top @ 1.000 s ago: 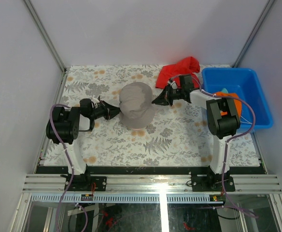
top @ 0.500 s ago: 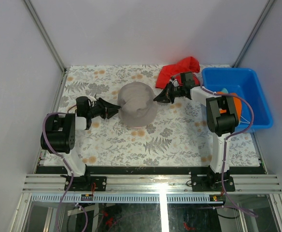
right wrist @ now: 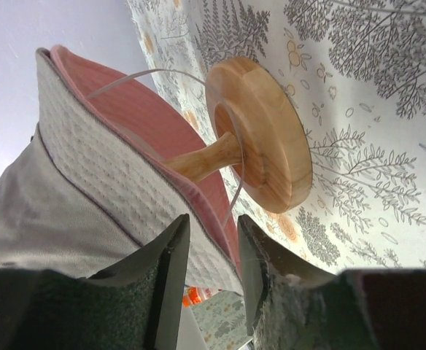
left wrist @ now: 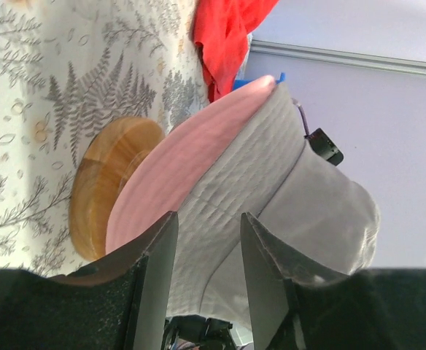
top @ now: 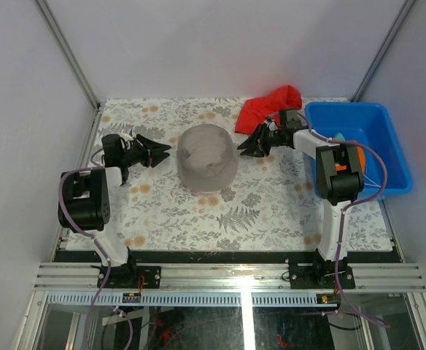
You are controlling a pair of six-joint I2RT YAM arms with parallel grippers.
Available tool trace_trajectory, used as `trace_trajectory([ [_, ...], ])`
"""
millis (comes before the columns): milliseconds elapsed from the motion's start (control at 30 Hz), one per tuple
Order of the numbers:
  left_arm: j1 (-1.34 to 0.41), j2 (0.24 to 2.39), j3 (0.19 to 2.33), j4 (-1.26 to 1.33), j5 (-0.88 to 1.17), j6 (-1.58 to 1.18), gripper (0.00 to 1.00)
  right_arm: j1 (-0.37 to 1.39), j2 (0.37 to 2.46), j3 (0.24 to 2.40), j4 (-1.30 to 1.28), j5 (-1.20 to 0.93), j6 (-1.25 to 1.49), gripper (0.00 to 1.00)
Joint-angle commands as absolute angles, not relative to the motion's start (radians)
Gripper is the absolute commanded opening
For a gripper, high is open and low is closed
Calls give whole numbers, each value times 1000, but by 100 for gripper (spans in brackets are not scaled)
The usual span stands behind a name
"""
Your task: Stack the hats
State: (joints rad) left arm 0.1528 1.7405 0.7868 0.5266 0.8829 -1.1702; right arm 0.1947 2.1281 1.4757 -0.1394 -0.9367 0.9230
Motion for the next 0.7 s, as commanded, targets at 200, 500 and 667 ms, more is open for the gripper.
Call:
trace_trajectory([
  [200,132,1927,979,676,1026,-1214,43,195,1935,1368,-123,-961,926,42],
  [500,109,1996,1026,733,1064,-1243,45,195,1922,1370,-140,-946,926,43],
  [667,98,1992,1013,768,1074,-1266,45,195,1935,1366,-141,-940,927,43],
])
